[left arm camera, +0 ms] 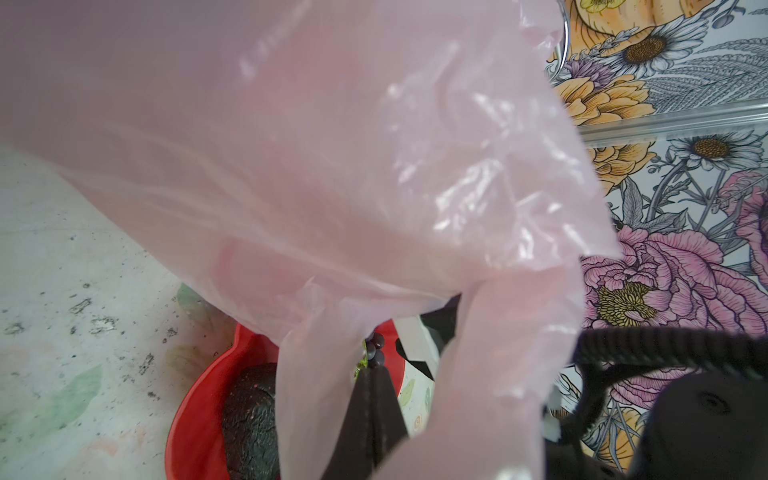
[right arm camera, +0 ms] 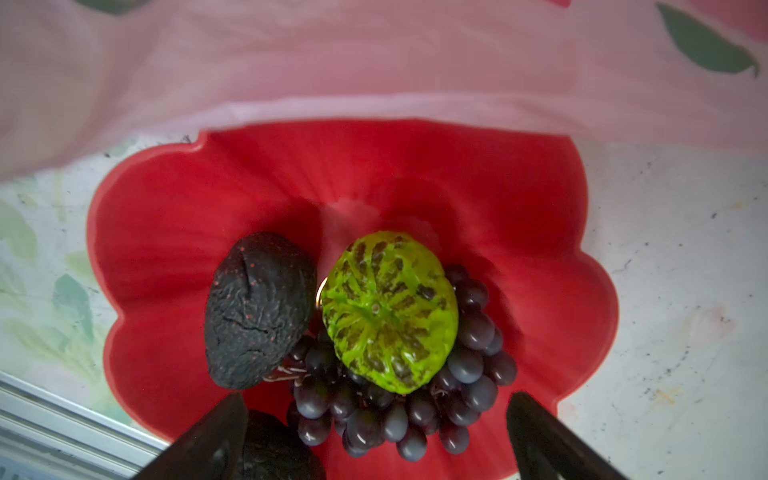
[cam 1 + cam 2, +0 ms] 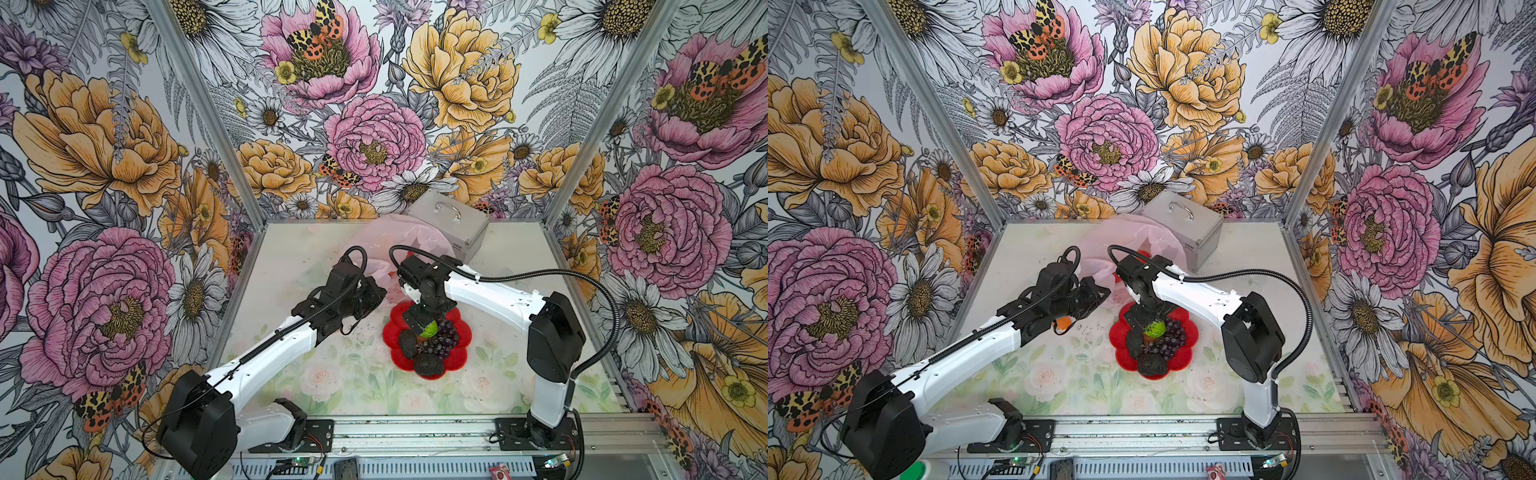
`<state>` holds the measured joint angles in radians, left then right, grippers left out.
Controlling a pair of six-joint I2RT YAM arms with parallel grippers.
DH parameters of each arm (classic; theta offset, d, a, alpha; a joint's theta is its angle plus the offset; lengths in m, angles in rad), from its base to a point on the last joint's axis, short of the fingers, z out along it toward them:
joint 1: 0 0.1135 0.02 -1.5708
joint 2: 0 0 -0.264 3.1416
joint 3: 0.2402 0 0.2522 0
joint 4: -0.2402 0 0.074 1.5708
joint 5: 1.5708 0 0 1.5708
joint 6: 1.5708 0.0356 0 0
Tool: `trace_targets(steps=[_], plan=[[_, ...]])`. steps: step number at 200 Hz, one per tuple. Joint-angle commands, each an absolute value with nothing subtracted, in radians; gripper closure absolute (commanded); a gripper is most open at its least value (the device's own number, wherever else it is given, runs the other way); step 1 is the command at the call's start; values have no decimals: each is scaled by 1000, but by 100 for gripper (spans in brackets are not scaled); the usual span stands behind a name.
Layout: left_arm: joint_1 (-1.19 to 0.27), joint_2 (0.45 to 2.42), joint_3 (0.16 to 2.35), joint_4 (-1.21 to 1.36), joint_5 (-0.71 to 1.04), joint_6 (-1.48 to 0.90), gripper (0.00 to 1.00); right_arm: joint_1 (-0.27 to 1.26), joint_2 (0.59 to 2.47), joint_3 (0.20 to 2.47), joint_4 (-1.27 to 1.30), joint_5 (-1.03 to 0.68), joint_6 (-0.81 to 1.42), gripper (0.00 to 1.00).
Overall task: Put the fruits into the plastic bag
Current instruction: 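Withdraw the open right gripper from the bag toward the plate, then lower the right gripper onto the green mango on the plate and grasp it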
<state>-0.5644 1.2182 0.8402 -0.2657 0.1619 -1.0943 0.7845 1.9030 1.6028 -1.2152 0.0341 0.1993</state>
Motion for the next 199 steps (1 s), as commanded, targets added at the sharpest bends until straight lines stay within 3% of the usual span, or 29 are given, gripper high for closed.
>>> trace_targets(steps=[1,100,156,199], plan=[[-552,1195,823,-273,168,-1096,100,787,1933,1636,-1240,82,186,1],[-545,1174,812,-287,161,-1095,100,787,2036,1689,-1238,82,187,12],[-539,1170,804,-286,159,-1097,100,788,2074,1710,-1238,80,185,32],[-537,1177,805,-282,157,-1097,100,784,2086,1719,-1238,72,182,37]])
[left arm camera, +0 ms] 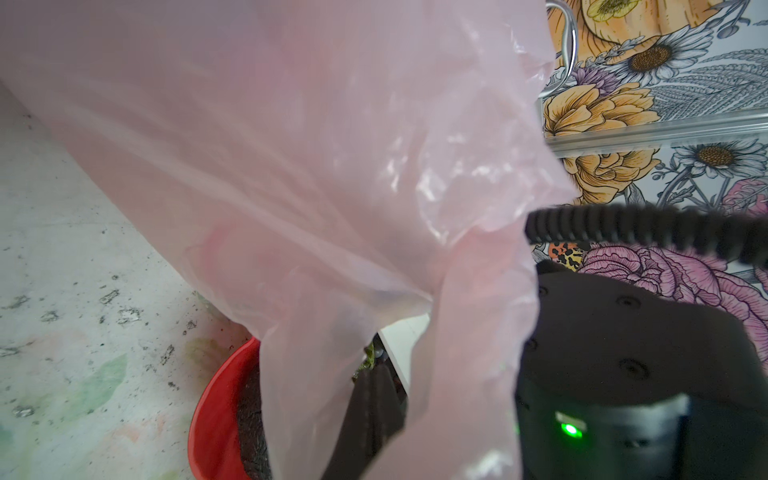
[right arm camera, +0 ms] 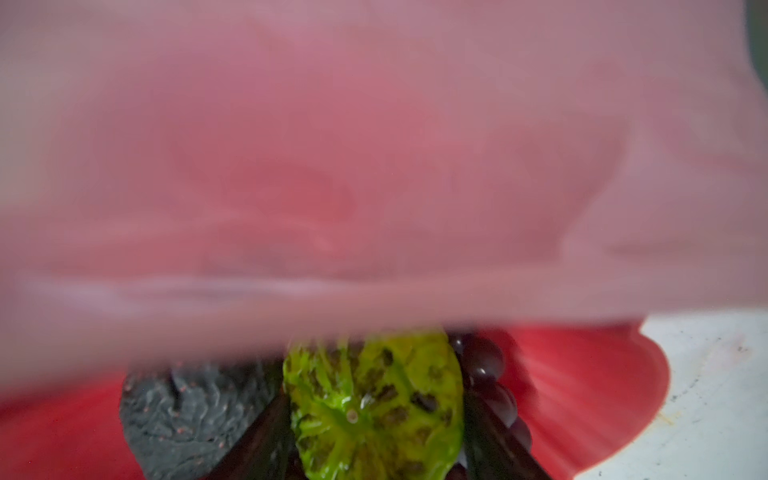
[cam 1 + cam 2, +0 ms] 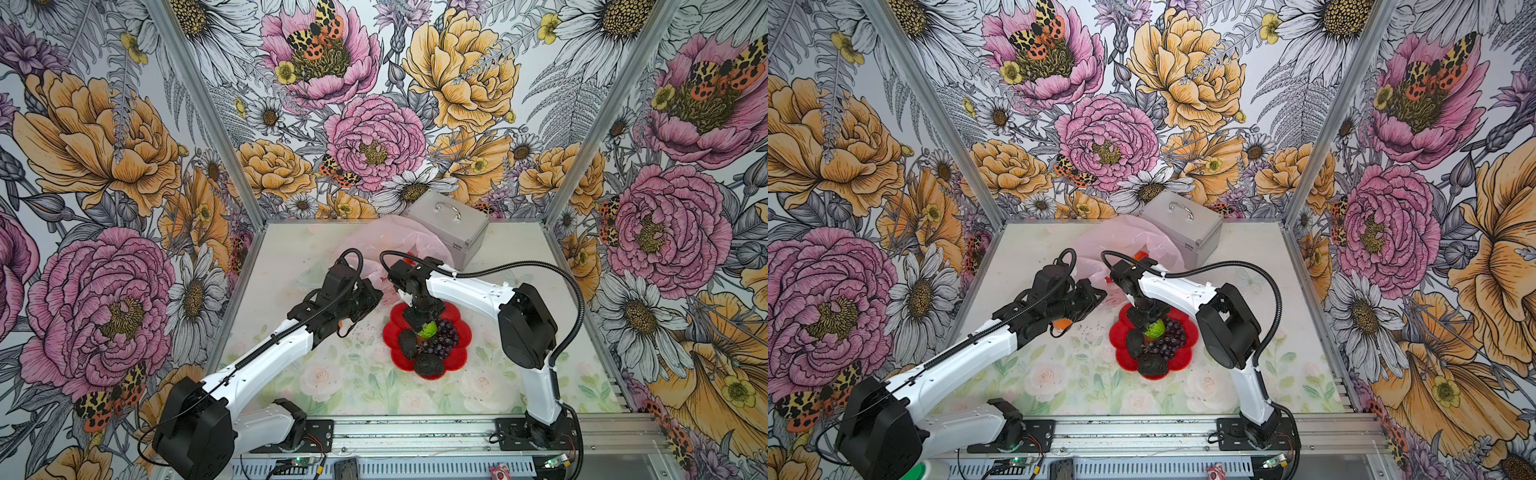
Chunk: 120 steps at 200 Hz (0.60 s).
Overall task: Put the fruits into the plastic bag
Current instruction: 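Lower the right gripper onto the green mango on the plate and grasp it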
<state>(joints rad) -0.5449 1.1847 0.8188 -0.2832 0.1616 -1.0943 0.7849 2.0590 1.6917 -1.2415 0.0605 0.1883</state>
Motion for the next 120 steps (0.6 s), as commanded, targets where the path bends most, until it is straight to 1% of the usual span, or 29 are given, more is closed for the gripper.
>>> trace_targets(steps=[1,73,107,120], plan=[[-536,1177,805,-282,157,-1097,100,784,2086,1719,-1238,72,182,37],[-533,1187,814,-280,157,-1097,100,779,2101,1710,-1236,78,183,26],[-536,1198,817,-279,162,-1099,100,776,2105,1695,-1231,72,181,27],[-538,1200,819,-278,160,-1100,100,774,2103,1695,-1230,71,181,29]])
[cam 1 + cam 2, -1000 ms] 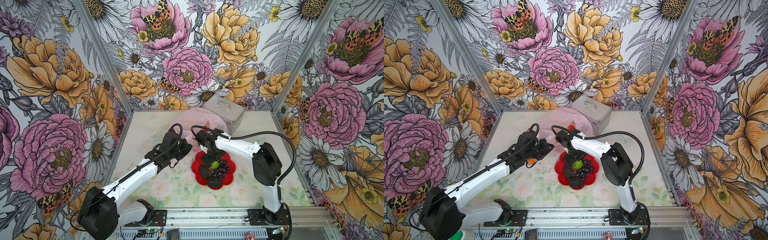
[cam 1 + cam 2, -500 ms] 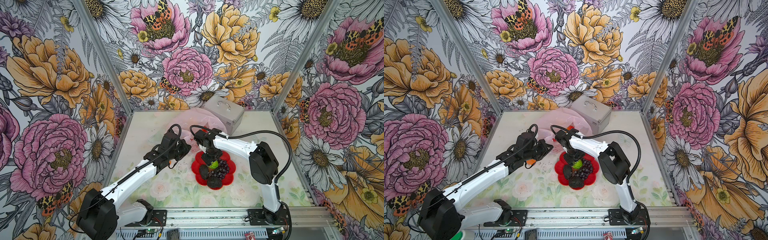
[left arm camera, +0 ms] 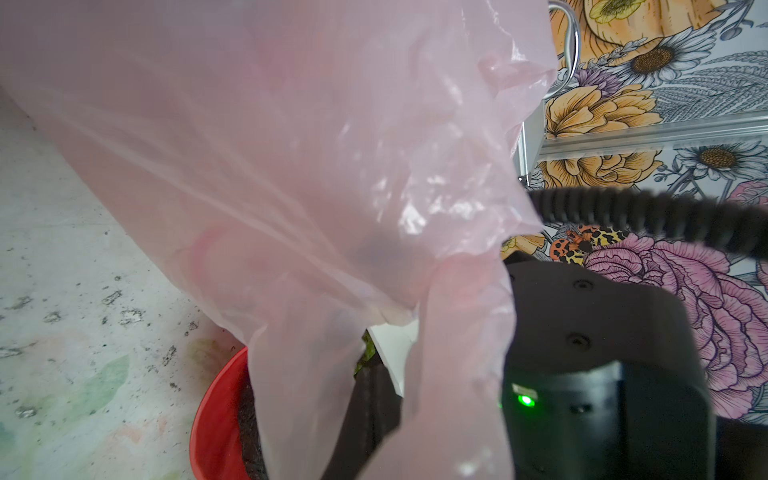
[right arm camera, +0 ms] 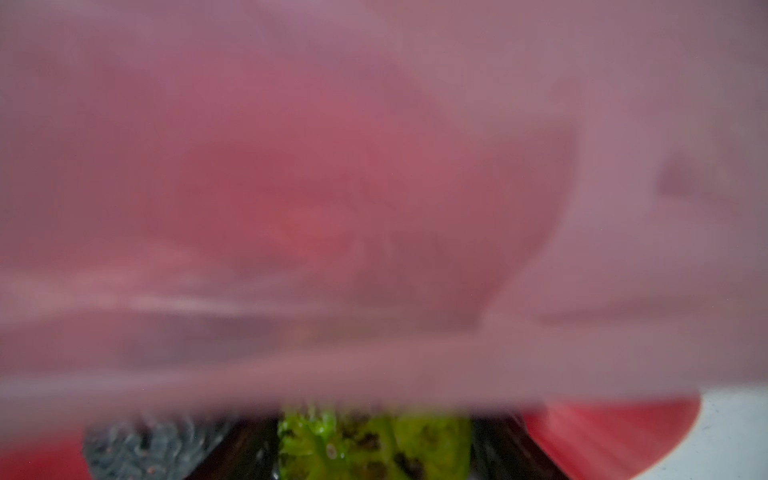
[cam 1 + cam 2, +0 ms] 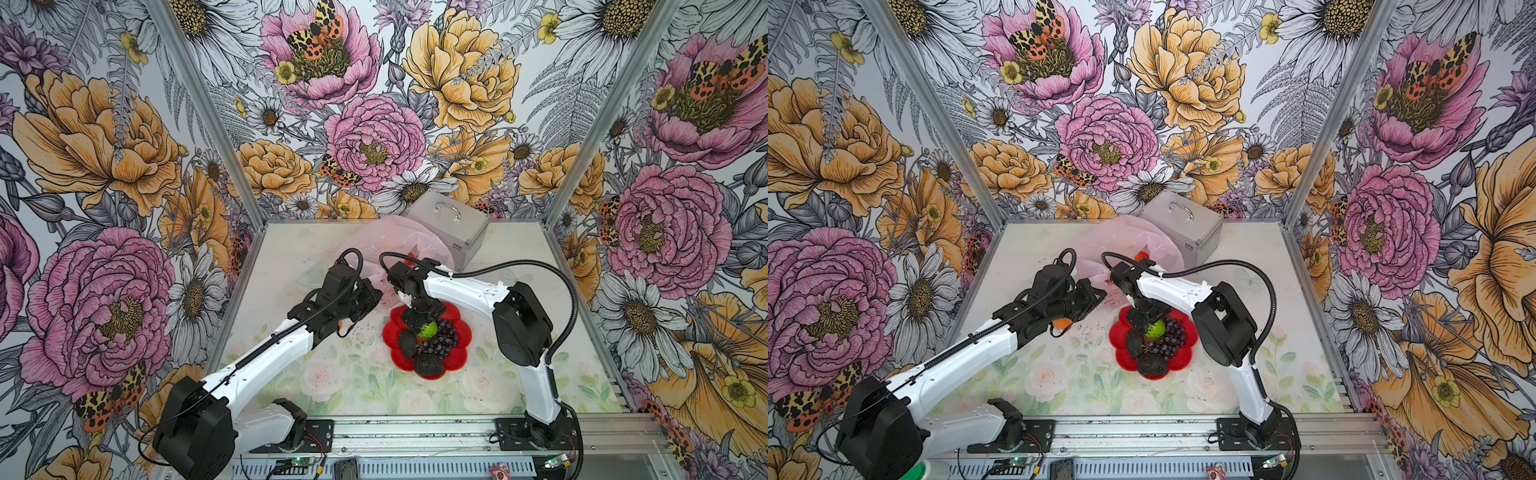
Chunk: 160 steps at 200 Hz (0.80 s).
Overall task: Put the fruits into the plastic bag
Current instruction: 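Lower the right gripper onto the green mango on the plate and grasp it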
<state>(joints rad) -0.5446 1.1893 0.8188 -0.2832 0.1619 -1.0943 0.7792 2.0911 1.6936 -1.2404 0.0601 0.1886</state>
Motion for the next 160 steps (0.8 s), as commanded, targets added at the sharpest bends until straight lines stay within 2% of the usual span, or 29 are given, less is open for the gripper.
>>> trace_targets(steps=[1,28,76,160], plan=[[-538,1200,819,-278,160,-1101,100,775,2103,1695,-1229,71,181,29],[-539,1194,816,-278,153,-1101,100,768,2087,1713,-1223,78,181,34],[-539,1195,815,-278,153,-1105,100,747,2043,1749,-1210,51,196,38],[-545,1160,796,-278,151,-1109,100,727,1973,1762,-1187,-28,256,38]])
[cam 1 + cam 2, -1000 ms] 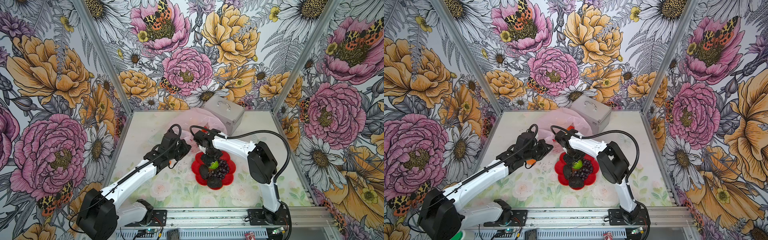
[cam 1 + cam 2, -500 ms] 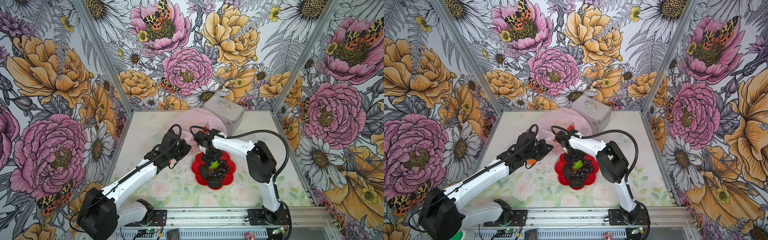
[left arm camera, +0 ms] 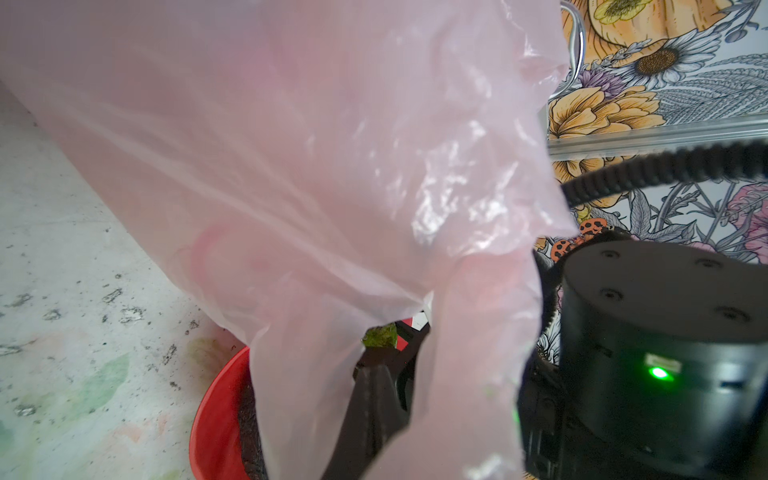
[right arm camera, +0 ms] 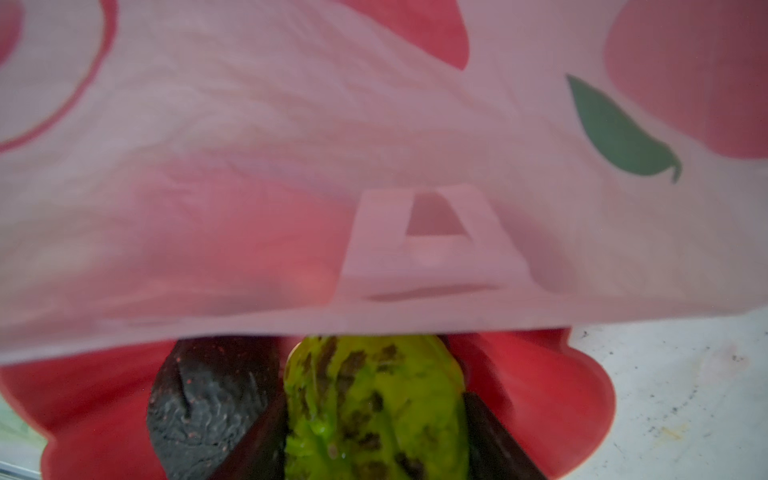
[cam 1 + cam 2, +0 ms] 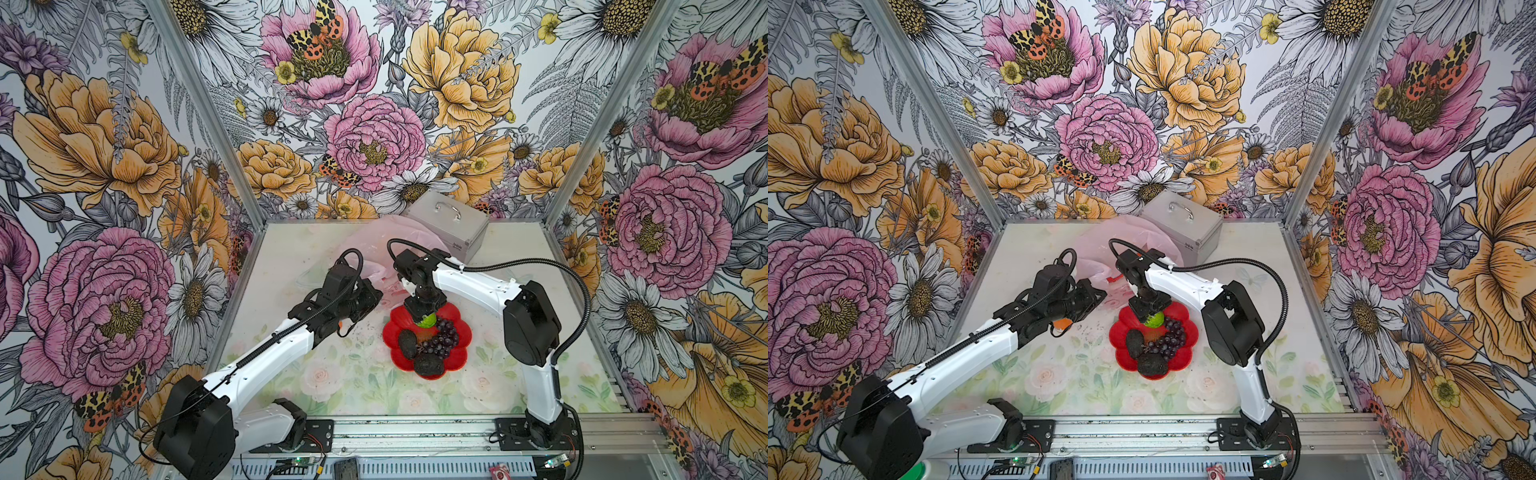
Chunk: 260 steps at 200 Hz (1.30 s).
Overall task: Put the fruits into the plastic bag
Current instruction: 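Lower the right gripper onto the green mango on the plate and grasp it, then lift the green mango with the right gripper toward the bag mouth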
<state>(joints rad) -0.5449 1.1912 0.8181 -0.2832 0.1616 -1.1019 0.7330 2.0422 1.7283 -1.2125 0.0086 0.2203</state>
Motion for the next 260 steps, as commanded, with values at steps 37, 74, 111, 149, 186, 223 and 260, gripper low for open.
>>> trace_targets(steps=[37,74,111,149,186,223,260], plan=[[-546,1148,785,-278,152,-1111,100,723,1943,1772,-1185,-63,281,39],[-552,1136,776,-273,156,-1114,100,721,1916,1772,-1184,-80,306,39],[-552,1109,767,-273,157,-1118,100,721,1895,1787,-1183,-102,338,39],[-553,1074,754,-279,150,-1124,100,721,1868,1808,-1178,-126,378,39],[-557,1059,752,-281,147,-1126,100,720,1822,1841,-1178,-151,412,39],[-570,1047,744,-281,141,-1131,100,709,1782,1902,-1178,-194,454,39],[-579,1031,735,-281,133,-1135,100,703,1744,1959,-1173,-236,492,40]])
